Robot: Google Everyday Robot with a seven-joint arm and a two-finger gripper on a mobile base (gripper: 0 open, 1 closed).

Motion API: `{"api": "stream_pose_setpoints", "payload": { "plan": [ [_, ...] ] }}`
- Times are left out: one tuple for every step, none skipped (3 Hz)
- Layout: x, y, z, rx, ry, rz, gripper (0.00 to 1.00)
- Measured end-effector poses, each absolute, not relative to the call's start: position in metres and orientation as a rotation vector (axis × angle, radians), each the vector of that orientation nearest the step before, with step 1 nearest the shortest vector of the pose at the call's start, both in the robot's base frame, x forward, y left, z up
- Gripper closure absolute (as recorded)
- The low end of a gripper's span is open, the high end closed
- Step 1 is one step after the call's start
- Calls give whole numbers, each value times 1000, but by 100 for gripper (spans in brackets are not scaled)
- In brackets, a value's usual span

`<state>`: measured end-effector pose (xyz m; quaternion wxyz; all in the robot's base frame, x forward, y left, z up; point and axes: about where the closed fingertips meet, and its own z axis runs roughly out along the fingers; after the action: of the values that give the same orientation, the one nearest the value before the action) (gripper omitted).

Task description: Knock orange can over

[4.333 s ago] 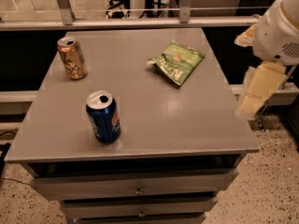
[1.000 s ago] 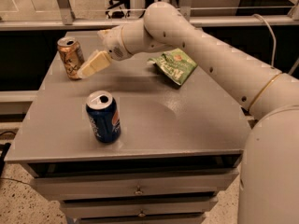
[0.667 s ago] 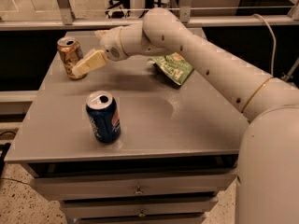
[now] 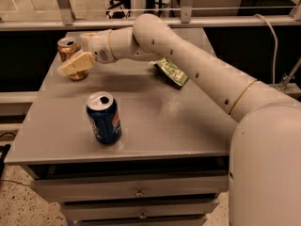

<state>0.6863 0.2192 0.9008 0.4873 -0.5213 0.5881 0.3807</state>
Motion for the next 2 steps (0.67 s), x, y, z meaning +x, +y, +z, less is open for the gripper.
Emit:
{"api": "stream_pose_setpoints", "payload": {
  "plan": [
    [684,229,901,-1268,1421,935,21],
    [682,233,900,-1265,1421,940,44]
  ]
}}
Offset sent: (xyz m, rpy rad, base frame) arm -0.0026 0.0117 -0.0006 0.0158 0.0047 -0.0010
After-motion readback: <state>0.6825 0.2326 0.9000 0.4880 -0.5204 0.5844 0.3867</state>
